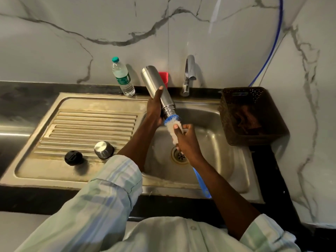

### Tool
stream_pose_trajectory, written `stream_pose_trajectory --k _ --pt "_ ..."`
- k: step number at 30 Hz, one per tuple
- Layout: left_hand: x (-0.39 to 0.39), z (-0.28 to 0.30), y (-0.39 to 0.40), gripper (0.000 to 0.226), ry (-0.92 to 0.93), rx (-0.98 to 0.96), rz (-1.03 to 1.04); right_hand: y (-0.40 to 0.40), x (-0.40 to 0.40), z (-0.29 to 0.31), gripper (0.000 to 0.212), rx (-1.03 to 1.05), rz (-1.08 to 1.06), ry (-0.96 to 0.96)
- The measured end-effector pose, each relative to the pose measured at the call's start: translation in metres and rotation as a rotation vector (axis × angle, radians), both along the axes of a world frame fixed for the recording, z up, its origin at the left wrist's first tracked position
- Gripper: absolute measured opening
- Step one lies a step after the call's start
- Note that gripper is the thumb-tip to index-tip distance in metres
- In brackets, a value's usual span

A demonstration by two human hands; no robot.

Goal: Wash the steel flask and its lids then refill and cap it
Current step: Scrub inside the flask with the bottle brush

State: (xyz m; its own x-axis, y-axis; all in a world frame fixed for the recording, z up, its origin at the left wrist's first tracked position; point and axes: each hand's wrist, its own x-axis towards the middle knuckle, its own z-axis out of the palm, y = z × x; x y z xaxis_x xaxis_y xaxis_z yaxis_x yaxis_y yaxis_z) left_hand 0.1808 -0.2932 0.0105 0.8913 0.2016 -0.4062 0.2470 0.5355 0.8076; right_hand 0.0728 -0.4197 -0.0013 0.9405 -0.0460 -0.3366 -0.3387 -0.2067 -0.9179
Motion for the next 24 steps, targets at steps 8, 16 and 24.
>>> stream_pose_trajectory --k 8,16,24 --pt "0.009 -0.01 0.024 0.053 0.009 0.025 0.031 0.006 -0.058 -0.018 0.028 -0.667 0.091 -0.077" --pt "-0.011 -0.033 -0.004 0.046 -0.011 -0.039 -0.179 0.019 -0.023 -0.018 0.039 -0.381 -0.07 -0.004" --pt "-0.012 -0.03 -0.003 0.073 0.024 -0.067 -0.119 0.026 -0.037 -0.015 0.037 -0.734 0.005 -0.086"
